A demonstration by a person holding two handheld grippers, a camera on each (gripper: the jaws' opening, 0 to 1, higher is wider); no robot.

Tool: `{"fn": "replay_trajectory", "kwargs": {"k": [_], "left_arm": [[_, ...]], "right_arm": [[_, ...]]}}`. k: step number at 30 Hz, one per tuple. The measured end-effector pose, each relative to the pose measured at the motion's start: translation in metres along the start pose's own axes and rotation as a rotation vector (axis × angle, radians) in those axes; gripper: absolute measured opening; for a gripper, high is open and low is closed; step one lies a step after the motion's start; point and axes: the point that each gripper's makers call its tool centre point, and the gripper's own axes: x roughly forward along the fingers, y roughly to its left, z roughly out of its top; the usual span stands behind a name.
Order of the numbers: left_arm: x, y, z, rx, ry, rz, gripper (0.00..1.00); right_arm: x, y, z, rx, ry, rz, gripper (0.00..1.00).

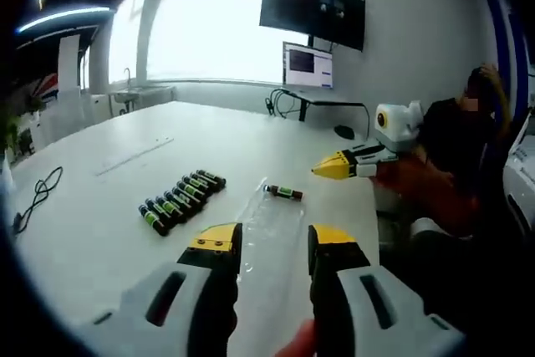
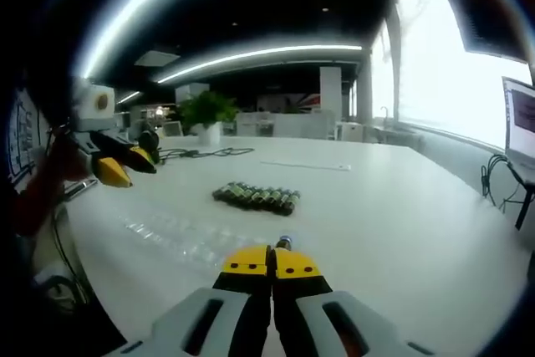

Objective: Grip medicine bottles put into box

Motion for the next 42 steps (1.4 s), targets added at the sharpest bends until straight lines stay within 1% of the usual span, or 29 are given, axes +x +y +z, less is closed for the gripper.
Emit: {"fn": "replay_trajectory", "kwargs": {"k": [3, 6, 8, 12, 14, 18, 20, 22, 24, 26, 27, 30, 32, 33, 34, 36, 37, 38, 42], "left_arm": [[-0.014, 0.001, 0.003, -0.041, -0.061, 0.006, 0.23], [-0.028, 0.004, 0.009, -0.050, -0.121, 0.018, 0.21], [-0.037, 0.006, 0.009, -0.049, -0.131, 0.030, 0.22], [-0.049, 0.011, 0.006, -0.051, -0.153, 0.059, 0.22], [-0.055, 0.015, 0.004, -0.069, -0.173, 0.069, 0.21], [-0.064, 0.018, -0.006, -0.093, -0.199, 0.086, 0.20], [-0.067, 0.020, -0.011, -0.092, -0.209, 0.101, 0.19], [-0.071, 0.022, -0.016, -0.079, -0.215, 0.106, 0.19], [-0.075, 0.026, -0.018, -0.122, -0.233, 0.119, 0.19], [-0.081, 0.029, -0.020, -0.132, -0.262, 0.116, 0.17], [-0.084, 0.032, -0.021, -0.143, -0.272, 0.125, 0.16], [-0.089, 0.039, -0.027, -0.145, -0.273, 0.153, 0.13], [-0.093, 0.044, -0.033, -0.135, -0.260, 0.177, 0.07], [-0.095, 0.044, -0.035, -0.129, -0.256, 0.178, 0.06], [-0.096, 0.043, -0.037, -0.107, -0.255, 0.169, 0.06], [-0.099, 0.044, -0.044, -0.085, -0.234, 0.183, 0.07], [-0.102, 0.046, -0.045, -0.050, -0.237, 0.200, 0.07], [-0.105, 0.047, -0.045, -0.033, -0.252, 0.209, 0.08], [-0.110, 0.045, -0.054, -0.039, -0.245, 0.209, 0.10]], "right_arm": [[-0.002, 0.001, 0.002, -0.013, -0.005, 0.001, 0.00], [-0.002, 0.001, 0.004, -0.011, -0.003, 0.007, 0.00], [-0.002, 0.002, 0.005, -0.008, -0.003, 0.008, 0.00], [0.000, 0.007, 0.004, -0.030, 0.017, 0.011, 0.00], [0.000, 0.009, 0.004, -0.043, 0.022, 0.016, 0.00], [-0.001, 0.010, 0.006, -0.047, 0.011, 0.021, 0.00], [-0.001, 0.010, 0.006, -0.040, 0.009, 0.022, 0.00], [0.000, 0.011, 0.005, -0.041, 0.014, 0.022, 0.00], [0.000, 0.011, 0.004, -0.047, 0.022, 0.027, 0.00], [-0.001, 0.011, 0.004, -0.041, 0.016, 0.031, 0.00], [-0.001, 0.012, 0.005, -0.034, 0.012, 0.034, 0.00], [0.000, 0.013, 0.005, -0.026, 0.009, 0.036, 0.00], [0.001, 0.012, 0.004, -0.028, 0.013, 0.031, 0.00], [0.001, 0.012, 0.003, -0.028, 0.017, 0.031, 0.00], [0.000, 0.012, 0.003, -0.023, 0.021, 0.033, 0.00], [0.000, 0.013, 0.002, -0.009, 0.016, 0.043, 0.00], [0.000, 0.013, 0.002, -0.008, 0.013, 0.045, 0.00], [0.000, 0.013, 0.002, -0.008, 0.014, 0.046, 0.00], [0.000, 0.013, 0.000, -0.026, 0.019, 0.041, 0.00]]}}
